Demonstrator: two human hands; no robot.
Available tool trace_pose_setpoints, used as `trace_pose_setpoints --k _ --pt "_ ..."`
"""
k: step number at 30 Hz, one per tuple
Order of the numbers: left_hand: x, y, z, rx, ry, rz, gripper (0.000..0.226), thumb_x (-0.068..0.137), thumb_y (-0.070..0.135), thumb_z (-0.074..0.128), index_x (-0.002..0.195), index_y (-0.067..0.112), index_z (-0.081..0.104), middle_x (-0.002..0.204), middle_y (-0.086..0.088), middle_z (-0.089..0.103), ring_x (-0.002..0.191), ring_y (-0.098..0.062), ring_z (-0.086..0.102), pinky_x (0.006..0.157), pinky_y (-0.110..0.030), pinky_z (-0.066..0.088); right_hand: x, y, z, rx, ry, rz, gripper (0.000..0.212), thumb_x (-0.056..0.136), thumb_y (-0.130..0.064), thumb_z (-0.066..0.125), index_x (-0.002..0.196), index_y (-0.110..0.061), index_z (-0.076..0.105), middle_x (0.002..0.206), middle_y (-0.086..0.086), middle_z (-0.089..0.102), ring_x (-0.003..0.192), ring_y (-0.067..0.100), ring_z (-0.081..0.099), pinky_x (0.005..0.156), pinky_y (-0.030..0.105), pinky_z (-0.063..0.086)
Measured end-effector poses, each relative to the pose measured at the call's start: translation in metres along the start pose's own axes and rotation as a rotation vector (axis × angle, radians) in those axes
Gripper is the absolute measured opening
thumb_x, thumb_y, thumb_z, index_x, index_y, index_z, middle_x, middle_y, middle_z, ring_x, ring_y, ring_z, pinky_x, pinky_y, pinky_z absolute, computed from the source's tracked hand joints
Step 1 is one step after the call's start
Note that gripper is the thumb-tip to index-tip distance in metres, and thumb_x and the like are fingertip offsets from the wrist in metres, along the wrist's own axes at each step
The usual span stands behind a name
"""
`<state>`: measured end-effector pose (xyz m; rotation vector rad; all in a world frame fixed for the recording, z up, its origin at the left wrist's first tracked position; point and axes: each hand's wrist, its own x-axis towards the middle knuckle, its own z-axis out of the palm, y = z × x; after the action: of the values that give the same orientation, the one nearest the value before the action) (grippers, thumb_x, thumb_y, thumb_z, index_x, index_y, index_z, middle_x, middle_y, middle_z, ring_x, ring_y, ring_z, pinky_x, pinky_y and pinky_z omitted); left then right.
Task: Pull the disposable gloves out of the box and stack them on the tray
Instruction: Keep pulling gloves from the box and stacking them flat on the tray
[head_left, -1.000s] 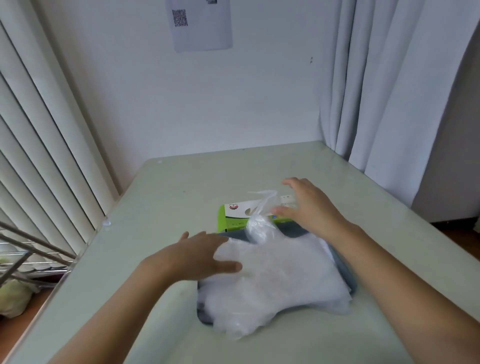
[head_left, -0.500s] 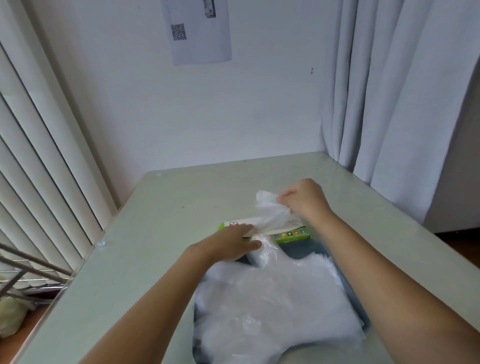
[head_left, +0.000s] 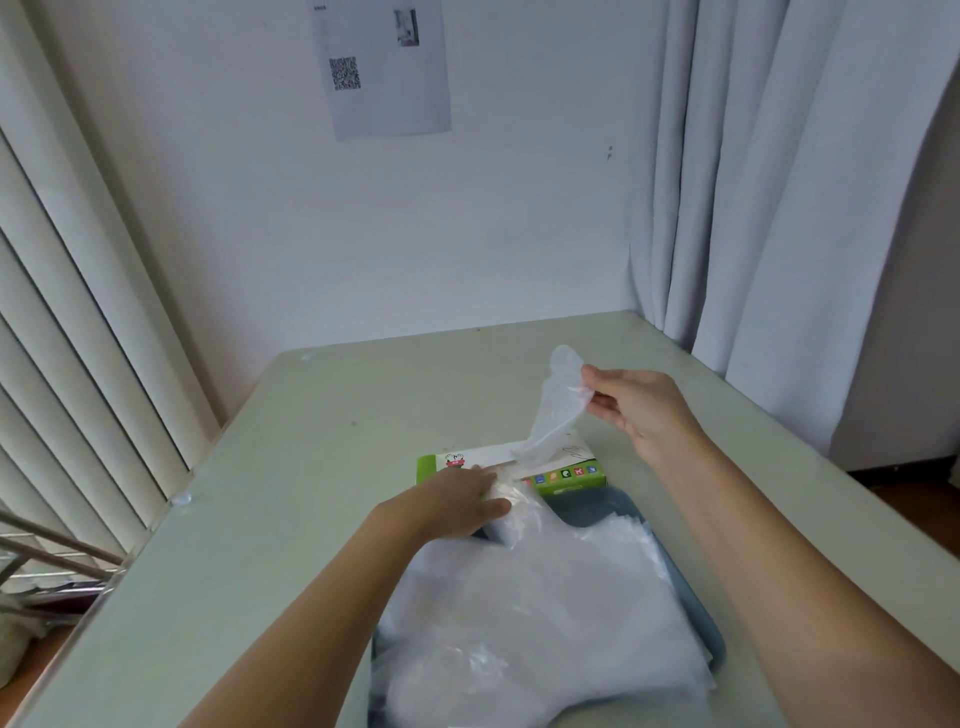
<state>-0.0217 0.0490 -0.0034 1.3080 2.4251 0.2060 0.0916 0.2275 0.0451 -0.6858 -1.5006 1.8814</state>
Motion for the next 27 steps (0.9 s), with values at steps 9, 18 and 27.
trace_pose_setpoints --k 9,18,27 --pt "0.007 0.007 0.01 0.114 -0.018 -0.072 0.051 0.101 0.028 0.033 0.147 0.006 0.029 0.147 -0.015 0.033 0.125 -0.032 0.043 0.094 -0.034 0.035 -0.015 -0.019 0.034 -0.398 0.02 -0.508 0.018 0.088 -0.015 0.064 0.07 -0.019 0.065 0.072 -0.002 0.07 0.068 0.014 0.063 0.074 0.034 0.054" --pt "-0.008 0.012 -0.013 -0.402 0.217 -0.186 0.035 0.101 0.021 0.038 0.128 0.003 0.051 0.133 -0.016 0.054 0.122 -0.032 0.05 0.093 -0.029 0.039 -0.045 -0.093 0.029 0.072 -0.264 -0.435 0.016 0.099 -0.009 0.048 0.085 -0.01 0.056 0.079 0.004 0.074 0.078 0.016 0.07 0.073 0.024 0.054" --pt "-0.079 0.049 -0.054 -1.043 0.478 0.276 0.09 0.062 0.08 0.047 0.136 0.03 0.049 0.14 0.016 0.049 0.129 -0.001 0.044 0.105 -0.027 0.035 -0.077 -0.096 0.035 -0.178 -0.239 -0.448 0.017 0.098 -0.007 0.048 0.082 -0.01 0.052 0.085 0.021 0.072 0.072 0.02 0.071 0.064 0.022 0.054"
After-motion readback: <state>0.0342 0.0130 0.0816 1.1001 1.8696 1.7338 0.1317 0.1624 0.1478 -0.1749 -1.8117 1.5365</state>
